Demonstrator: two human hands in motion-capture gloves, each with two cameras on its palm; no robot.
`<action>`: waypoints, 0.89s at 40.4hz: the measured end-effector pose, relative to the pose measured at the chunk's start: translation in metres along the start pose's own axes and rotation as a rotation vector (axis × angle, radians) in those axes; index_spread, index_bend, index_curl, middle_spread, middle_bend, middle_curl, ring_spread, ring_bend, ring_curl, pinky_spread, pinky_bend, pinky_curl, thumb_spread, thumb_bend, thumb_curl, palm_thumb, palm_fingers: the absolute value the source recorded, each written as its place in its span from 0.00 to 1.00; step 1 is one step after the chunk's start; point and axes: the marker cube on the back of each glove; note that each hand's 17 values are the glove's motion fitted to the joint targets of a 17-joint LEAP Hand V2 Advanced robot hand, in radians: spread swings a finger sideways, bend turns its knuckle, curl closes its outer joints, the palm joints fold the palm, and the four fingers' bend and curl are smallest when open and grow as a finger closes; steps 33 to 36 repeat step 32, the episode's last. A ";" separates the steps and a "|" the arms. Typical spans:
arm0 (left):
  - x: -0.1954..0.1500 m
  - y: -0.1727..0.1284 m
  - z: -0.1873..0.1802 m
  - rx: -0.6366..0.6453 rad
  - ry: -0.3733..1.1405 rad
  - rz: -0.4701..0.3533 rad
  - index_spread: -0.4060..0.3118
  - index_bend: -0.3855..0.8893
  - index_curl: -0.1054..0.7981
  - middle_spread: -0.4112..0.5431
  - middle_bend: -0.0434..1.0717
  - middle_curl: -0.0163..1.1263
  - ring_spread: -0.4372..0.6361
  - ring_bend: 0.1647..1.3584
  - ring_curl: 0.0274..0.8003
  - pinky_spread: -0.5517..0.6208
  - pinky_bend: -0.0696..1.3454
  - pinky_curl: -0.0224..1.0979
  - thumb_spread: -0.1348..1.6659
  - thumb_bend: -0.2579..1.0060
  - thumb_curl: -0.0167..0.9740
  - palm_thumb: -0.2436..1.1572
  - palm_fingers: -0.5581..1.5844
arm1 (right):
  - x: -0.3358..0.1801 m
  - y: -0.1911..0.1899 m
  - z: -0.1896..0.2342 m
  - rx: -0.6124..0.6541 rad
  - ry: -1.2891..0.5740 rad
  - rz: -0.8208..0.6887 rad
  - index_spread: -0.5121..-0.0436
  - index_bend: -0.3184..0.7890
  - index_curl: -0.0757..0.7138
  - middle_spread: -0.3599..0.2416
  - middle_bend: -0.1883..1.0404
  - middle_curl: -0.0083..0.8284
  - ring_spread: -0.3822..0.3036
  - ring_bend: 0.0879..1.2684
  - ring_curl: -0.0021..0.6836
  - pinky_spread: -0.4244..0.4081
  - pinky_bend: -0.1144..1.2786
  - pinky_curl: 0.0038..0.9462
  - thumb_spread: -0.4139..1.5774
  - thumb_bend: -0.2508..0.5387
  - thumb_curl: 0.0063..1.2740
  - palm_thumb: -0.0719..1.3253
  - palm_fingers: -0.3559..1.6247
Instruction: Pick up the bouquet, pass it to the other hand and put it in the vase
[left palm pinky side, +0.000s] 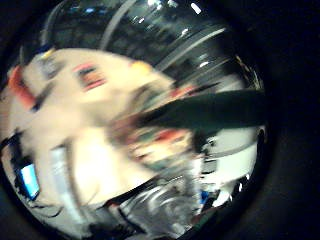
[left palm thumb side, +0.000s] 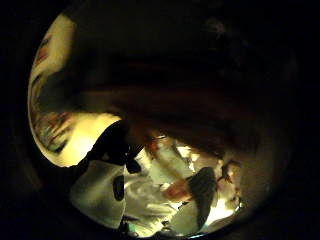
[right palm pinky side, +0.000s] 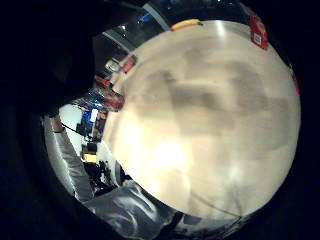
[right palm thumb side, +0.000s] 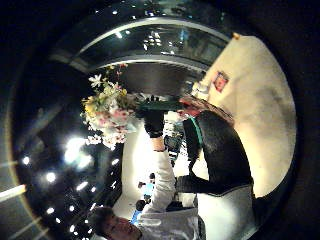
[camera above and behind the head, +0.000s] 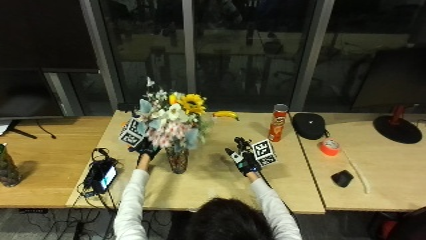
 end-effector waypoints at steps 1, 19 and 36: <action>-0.018 0.009 -0.001 -0.038 -0.060 -0.027 0.46 0.35 0.64 0.48 0.44 0.52 0.43 0.39 0.64 0.52 0.40 0.51 0.46 0.11 0.59 0.48 0.03 | -0.002 0.004 -0.001 -0.032 -0.001 0.031 0.37 0.47 0.58 0.67 0.26 0.34 0.77 0.18 0.41 0.84 0.43 0.35 0.78 0.28 0.34 0.55 0.29; -0.065 0.069 -0.033 -0.182 -0.159 -0.144 0.75 0.33 0.33 0.93 0.16 0.23 0.88 0.21 0.30 0.90 0.26 0.30 0.51 0.18 0.46 0.44 0.11 | 0.033 0.032 -0.025 -0.004 0.268 0.257 0.41 0.46 0.59 0.68 0.27 0.29 0.77 0.17 0.41 0.84 0.41 0.35 0.80 0.30 0.32 0.54 0.29; -0.054 0.068 -0.065 -0.194 -0.259 -0.169 0.76 0.34 0.24 0.97 0.17 0.19 0.95 0.20 0.28 0.93 0.24 0.29 0.53 0.19 0.43 0.50 0.13 | 0.065 0.048 -0.022 -0.043 0.210 0.359 0.42 0.46 0.58 0.68 0.28 0.29 0.77 0.17 0.41 0.84 0.40 0.35 0.80 0.30 0.32 0.57 0.29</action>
